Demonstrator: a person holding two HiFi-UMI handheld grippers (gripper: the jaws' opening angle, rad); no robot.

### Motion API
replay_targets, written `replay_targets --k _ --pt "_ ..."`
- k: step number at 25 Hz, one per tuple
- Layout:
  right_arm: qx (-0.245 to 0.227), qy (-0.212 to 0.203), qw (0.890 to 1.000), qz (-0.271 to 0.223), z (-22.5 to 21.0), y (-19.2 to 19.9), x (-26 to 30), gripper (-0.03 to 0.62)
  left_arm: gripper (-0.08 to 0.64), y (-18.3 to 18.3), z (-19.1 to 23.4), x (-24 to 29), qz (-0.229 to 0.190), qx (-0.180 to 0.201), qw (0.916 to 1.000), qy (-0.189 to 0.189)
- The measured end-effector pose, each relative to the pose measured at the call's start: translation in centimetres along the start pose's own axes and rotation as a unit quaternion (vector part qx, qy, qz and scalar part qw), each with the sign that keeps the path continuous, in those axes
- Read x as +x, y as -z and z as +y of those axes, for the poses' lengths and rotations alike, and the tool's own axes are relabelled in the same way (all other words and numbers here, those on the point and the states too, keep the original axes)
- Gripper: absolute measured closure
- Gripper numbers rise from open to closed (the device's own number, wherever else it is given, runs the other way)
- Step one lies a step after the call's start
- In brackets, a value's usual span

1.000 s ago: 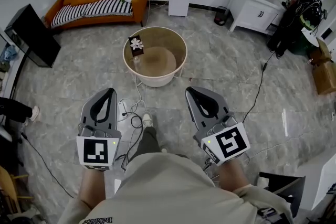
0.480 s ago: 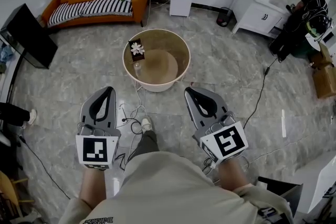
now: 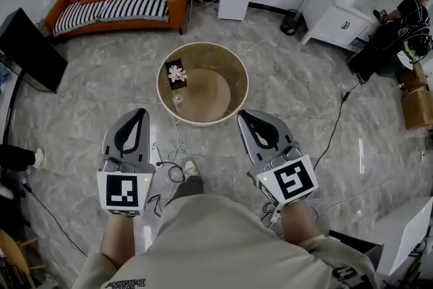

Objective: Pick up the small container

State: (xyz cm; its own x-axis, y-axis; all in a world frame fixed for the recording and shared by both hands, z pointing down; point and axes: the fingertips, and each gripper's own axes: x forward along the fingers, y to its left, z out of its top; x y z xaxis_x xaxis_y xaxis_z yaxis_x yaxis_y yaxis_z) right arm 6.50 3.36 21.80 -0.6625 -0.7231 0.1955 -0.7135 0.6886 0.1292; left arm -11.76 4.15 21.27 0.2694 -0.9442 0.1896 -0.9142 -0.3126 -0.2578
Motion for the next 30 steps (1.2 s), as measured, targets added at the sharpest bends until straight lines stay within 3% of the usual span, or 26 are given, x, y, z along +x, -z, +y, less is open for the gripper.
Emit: replay_targets --k 10,17,30 --pt "0.012 0.008 1.000 0.002 -3.6 -1.9 9.5 0.595 0.555 0.9 5.7 8.6 0.008 0.002 0.9995 0.030" --pt "0.012 0.011 1.000 0.002 -4.2 -2.7 14.6 0.595 0.554 1.4 9.0 11.8 0.003 0.005 0.9992 0.040" --pt "0.005 -0.018 1.000 0.023 -5.8 -2.3 18.0 0.595 0.554 2.3 10.9 14.0 0.009 -0.031 0.9994 0.013"
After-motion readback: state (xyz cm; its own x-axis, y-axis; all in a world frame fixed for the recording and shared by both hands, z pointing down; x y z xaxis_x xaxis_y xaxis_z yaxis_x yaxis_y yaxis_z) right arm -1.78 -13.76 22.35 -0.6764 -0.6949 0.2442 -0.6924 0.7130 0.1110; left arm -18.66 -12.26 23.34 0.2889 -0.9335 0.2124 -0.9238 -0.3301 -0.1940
